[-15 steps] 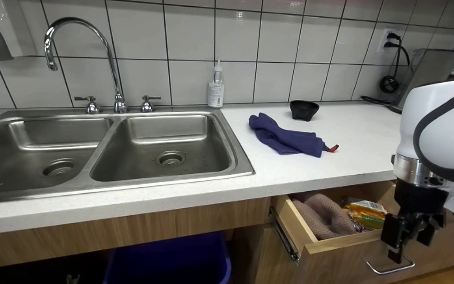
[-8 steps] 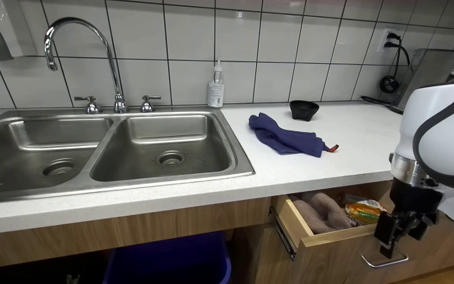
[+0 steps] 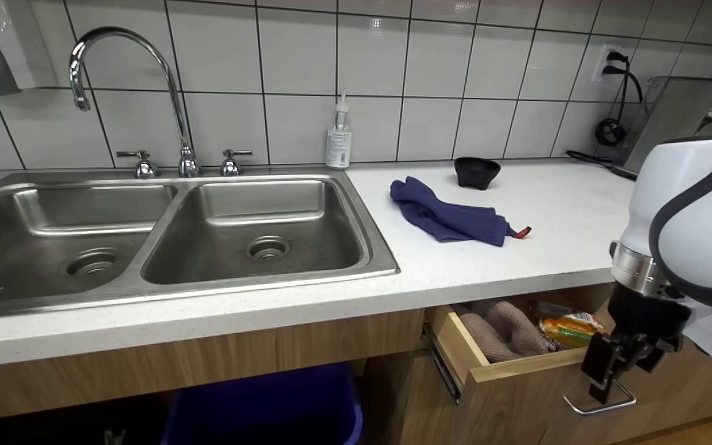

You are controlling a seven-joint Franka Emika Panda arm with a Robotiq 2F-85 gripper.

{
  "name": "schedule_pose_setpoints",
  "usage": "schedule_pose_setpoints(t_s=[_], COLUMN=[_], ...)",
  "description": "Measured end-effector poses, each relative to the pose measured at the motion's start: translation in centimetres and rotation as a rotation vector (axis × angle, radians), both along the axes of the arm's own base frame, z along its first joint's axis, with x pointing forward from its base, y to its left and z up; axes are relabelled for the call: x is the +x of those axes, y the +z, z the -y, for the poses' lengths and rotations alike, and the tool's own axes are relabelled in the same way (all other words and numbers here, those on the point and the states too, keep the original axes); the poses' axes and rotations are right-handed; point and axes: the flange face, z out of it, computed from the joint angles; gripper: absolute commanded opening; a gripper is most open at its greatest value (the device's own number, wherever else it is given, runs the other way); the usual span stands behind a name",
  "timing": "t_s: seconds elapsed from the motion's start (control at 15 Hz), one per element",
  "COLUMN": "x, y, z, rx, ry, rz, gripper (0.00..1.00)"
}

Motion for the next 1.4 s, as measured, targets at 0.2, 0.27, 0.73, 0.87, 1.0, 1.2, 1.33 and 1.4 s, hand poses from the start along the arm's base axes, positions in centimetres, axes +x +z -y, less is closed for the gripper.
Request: schedule_pose_setpoints(t_s=[0.2,0.27,0.73,0.87,1.0,1.2,1.33,1.4], x=[0.04,0.04,0.32,0.35,0.36,0.33,0.27,0.25], y=[0.01,0.01,0.27,0.30,0.33,0.34,0.38,0.42], z=[-0.24,-0.46,-0.73,-0.85,-0.97,-0.97,-0.93,-0.90], rx=[0.005,0.010,0.017,0.019,0.020,0.020,0.021,0.021], ry=[-0.005,-0.007,-0.009,-0.006,-0.004,-0.004,-0.005,-0.005], rz=[0.004,0.004,0.047,0.049,0.049,0.055,0.068,0.077], gripper=[1.00,1.00,1.00,1.00,1.00,1.00,1.00,1.00])
